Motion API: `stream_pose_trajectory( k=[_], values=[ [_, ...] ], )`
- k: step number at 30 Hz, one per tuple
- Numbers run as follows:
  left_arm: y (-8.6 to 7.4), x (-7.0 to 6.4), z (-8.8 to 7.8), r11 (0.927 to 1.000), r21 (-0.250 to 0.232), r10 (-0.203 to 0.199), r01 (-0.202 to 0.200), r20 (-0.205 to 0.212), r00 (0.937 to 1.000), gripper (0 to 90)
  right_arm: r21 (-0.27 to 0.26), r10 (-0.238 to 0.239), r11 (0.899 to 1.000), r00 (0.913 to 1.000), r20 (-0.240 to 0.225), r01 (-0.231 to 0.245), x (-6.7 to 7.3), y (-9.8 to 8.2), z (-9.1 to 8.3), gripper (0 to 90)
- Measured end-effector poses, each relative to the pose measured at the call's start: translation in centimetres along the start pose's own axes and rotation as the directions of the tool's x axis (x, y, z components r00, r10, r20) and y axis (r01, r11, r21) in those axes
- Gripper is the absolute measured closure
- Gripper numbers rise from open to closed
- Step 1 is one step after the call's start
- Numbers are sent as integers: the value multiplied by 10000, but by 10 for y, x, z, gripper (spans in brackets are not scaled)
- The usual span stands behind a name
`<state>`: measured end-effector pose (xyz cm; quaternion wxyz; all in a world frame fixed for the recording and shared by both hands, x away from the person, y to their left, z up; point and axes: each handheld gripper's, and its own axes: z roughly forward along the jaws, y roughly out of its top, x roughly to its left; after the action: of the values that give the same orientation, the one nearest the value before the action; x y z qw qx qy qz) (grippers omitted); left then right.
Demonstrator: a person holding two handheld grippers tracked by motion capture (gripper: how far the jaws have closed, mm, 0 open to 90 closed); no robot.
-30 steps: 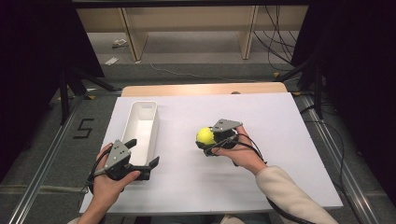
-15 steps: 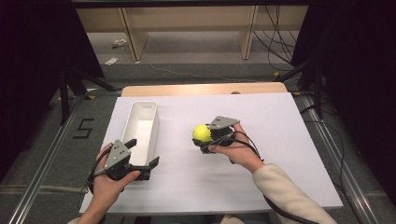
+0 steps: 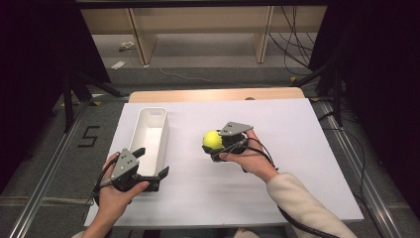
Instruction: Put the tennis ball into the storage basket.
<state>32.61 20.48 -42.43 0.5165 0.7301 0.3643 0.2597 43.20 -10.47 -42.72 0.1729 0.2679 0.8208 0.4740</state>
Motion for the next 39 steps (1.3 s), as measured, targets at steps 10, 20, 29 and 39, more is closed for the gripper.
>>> stream_pose_trajectory(
  k=[10,20,29,39],
  values=[
    [0,0,0,10000,-16,-13,13,-12,10000,0,-44,-21,10000,10000,-15,21,1,3,3,268],
    [0,0,0,10000,-16,-34,34,8,10000,0,-99,7,10000,10000,-71,-7,1,6,4,268],
    [0,0,0,10000,-24,-22,22,-1,10000,0,-130,7,9999,9999,-101,-8,3,8,6,268],
    [0,0,0,10000,-18,-21,21,-2,10000,0,-189,17,9998,9999,-117,-20,4,11,9,268]
  ],
)
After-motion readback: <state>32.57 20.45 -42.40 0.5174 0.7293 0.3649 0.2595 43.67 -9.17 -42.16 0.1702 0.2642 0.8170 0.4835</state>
